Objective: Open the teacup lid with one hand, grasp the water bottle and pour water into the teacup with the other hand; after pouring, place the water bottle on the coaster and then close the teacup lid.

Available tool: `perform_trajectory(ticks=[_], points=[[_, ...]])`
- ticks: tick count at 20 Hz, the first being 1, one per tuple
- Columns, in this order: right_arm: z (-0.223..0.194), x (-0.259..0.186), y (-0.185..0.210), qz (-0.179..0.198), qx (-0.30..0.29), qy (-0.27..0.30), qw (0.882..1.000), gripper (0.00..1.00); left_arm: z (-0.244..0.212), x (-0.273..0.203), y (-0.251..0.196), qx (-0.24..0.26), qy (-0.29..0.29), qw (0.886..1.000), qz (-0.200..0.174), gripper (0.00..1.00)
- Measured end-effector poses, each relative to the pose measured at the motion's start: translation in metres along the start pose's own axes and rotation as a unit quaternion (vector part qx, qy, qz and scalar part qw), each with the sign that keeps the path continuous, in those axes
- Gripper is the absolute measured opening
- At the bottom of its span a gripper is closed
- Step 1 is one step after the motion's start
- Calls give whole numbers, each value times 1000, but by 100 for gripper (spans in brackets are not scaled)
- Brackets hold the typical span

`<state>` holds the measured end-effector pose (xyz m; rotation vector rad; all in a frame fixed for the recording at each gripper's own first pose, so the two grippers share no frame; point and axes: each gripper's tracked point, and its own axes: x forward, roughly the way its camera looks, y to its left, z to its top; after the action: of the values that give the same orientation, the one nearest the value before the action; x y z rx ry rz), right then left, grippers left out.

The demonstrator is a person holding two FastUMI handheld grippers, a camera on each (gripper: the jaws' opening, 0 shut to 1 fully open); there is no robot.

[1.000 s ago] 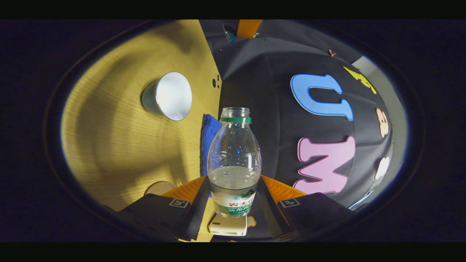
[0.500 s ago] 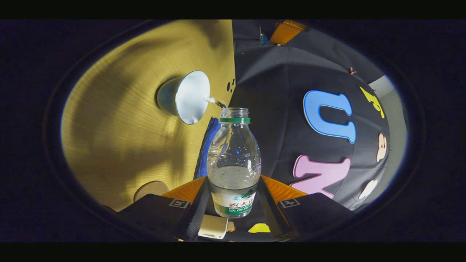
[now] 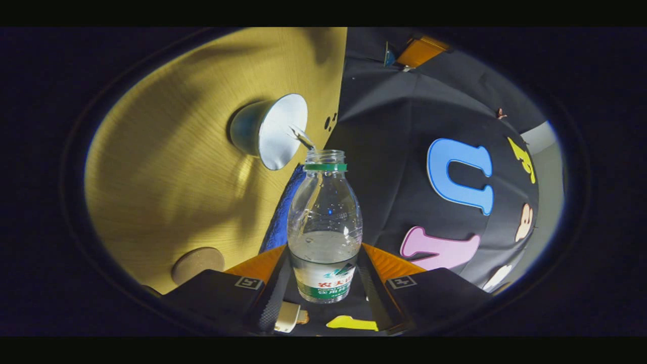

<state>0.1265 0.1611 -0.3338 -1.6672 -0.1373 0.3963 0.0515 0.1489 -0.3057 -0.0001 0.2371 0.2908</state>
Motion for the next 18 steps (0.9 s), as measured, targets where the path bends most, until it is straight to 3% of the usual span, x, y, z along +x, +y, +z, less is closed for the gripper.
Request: perform_trajectory(ticks=[1, 2, 3, 4, 13, 14, 18], points=[[0, 1, -1, -1, -7, -3, 1000, 74, -1, 1, 1, 1, 1, 1000, 0, 25], [0, 2, -2, -2, -13, -6, 1000, 74, -2, 1, 0, 1, 1, 1000, -1, 30], [0, 1, -2, -4, -20, -8, 1000, 74, -2, 1, 0, 0, 1, 1000, 0, 24], [1, 1, -3, -6, -27, -11, 1000, 74, -2, 1, 0, -2, 1, 1000, 0, 30], [2, 5, -9, -22, -78, -26, 996, 77, -7, 1, 4, -13, 3, 1000, 3, 30], [3, 5, -10, -26, -84, -30, 996, 77, -7, 1, 5, -14, 3, 1000, 4, 35], [8, 4, -11, -36, -115, -56, 991, 74, -6, 0, 7, -13, 0, 1000, 6, 25]])
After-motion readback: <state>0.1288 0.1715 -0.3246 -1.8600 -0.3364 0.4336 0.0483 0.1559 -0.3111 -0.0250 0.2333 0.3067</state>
